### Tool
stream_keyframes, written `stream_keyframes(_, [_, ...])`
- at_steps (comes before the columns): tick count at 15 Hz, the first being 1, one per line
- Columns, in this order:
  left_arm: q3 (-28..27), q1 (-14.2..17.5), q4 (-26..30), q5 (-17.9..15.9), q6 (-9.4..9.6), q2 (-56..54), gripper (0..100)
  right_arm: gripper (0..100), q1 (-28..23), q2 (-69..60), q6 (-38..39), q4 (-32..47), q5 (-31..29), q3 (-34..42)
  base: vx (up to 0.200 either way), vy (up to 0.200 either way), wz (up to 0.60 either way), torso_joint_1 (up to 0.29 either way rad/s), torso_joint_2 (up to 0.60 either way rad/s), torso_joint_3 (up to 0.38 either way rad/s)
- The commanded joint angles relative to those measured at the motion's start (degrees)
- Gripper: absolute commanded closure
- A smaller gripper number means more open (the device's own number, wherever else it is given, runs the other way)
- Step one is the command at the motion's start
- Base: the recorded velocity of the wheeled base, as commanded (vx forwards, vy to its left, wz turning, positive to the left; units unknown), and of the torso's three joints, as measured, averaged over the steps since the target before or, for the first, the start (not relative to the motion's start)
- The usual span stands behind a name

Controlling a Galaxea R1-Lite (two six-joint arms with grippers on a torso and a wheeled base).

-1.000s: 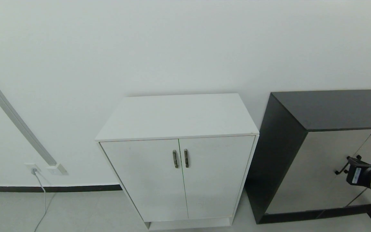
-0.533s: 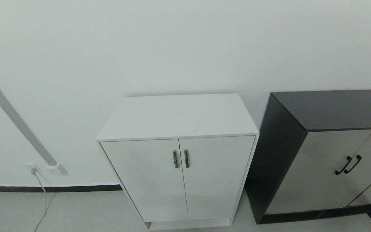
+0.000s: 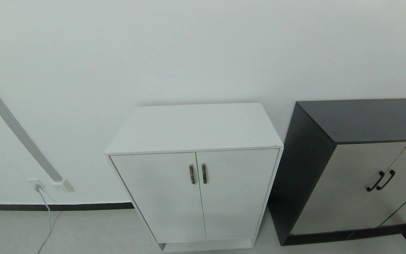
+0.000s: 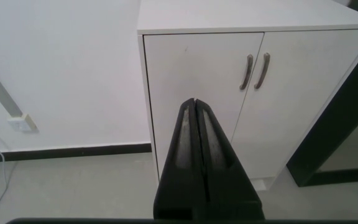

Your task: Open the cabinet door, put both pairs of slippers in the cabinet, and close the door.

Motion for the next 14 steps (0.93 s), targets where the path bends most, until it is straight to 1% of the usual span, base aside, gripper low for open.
stream_keyframes(1, [0.01, 0.0, -0.09, 0.02, 0.07, 0.07, 100, 100, 0.47, -10.78, -2.46, 5.5, 1.95, 0.32, 0.0, 0.0, 0.0, 0.0, 0.0, 0.0])
stream_keyframes(4, [0.01, 0.0, 0.0, 0.02, -0.01, 0.07, 100, 100, 1.53, -12.54, -3.51, 6.29, 2.03, 2.16, 0.0, 0.0, 0.0, 0.0, 0.0, 0.0])
stream_keyframes(7, [0.01, 0.0, 0.0, 0.02, 0.07, 0.07, 100, 100, 1.79, -13.94, -2.28, 6.38, 1.68, 2.78, 0.0, 0.0, 0.0, 0.0, 0.0, 0.0])
stream_keyframes(11, [0.01, 0.0, 0.0, 0.02, -0.01, 0.07, 100, 100, 0.3, -21.85, -2.02, 6.47, 0.54, 2.86, 0.0, 0.0, 0.0, 0.0, 0.0, 0.0])
stream_keyframes(14, [0.01, 0.0, 0.0, 0.02, -0.01, 0.07, 100, 100, 0.12, -27.3, -1.23, 6.47, 0.45, 2.86, 0.0, 0.0, 0.0, 0.0, 0.0, 0.0])
